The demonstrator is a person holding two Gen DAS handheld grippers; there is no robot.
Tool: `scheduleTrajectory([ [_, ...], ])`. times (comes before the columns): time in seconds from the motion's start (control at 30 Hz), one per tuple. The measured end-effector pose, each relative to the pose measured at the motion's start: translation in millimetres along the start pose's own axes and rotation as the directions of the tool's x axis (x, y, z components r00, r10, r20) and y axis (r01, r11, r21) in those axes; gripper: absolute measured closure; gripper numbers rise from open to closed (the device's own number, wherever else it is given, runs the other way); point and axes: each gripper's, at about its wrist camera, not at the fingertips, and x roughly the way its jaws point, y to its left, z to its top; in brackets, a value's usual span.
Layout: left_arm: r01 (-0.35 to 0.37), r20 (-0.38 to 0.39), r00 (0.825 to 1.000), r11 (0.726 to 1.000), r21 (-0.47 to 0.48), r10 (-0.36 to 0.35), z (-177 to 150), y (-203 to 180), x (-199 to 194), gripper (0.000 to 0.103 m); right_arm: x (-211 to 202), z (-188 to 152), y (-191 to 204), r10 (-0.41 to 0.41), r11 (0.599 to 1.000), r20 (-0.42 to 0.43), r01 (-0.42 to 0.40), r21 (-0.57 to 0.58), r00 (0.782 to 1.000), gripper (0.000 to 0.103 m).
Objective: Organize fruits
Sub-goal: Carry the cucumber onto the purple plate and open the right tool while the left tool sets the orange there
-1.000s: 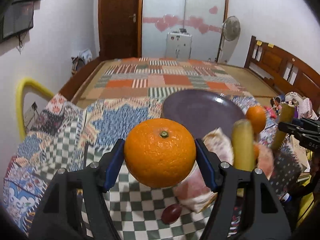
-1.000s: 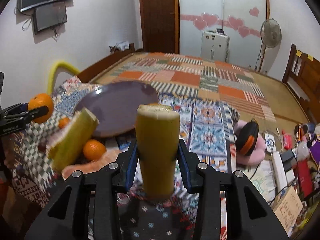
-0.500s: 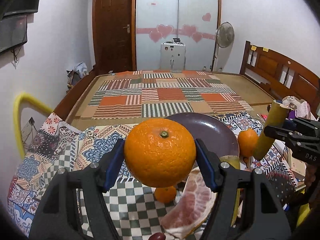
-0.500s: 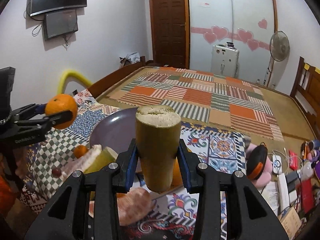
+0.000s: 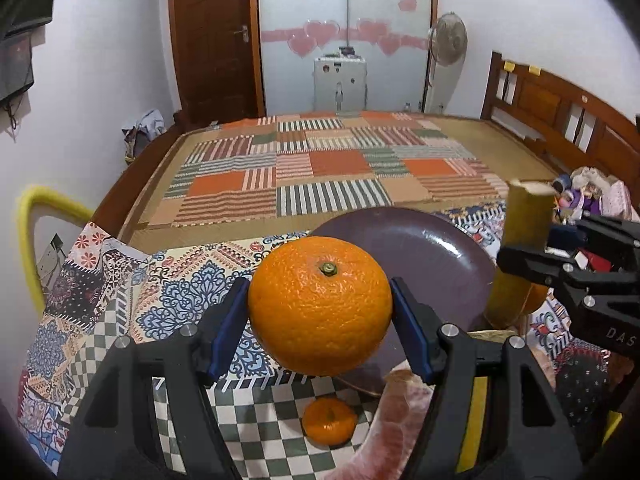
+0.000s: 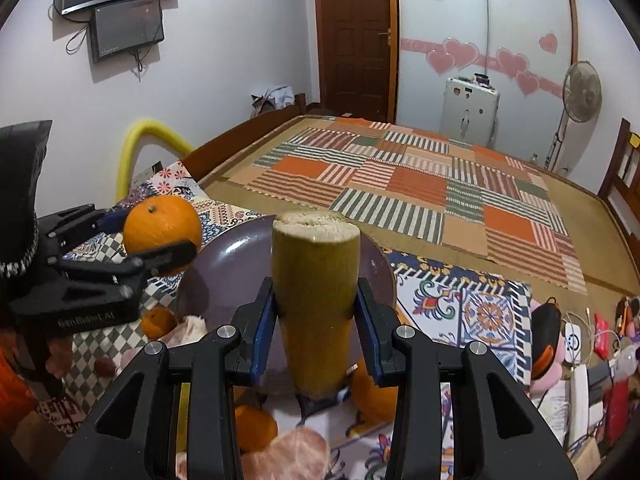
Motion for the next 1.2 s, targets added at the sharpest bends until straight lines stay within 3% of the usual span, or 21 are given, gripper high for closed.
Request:
scheduleTrajectory([
  [0.57, 0.022, -0.106, 0.994, 1.0, 0.022, -0.019, 15.8, 2.3, 41.8, 0.035, 45.8, 17.3, 2.6, -0.028, 1.0, -0.087, 0.028, 0.01, 0.996, 0.068],
  [0.87, 0.054, -0.147, 0.988, 0.999, 0.008, -0.052, 11.2, 2.3, 53.8, 0.034, 49.4, 21.4, 2.5, -0.031, 0.999, -0.084, 0.031, 0.006, 0.996, 0.068],
  [1.0, 0.051, -0.143, 0.988, 0.999, 0.013, -0.049, 10.4, -0.3, 53.7, 0.034, 39.4, 24.3, 5.8, -0.054, 0.998, -0.041, 0.054, -0.021, 0.998, 0.051],
  [1.2, 0.05, -0.143, 0.988, 0.999, 0.006, -0.048, 8.8, -1.3, 52.7, 0.034, 18.0, 24.8, 8.2, -0.065, 0.998, 0.019, 0.066, -0.023, 0.998, 0.049],
])
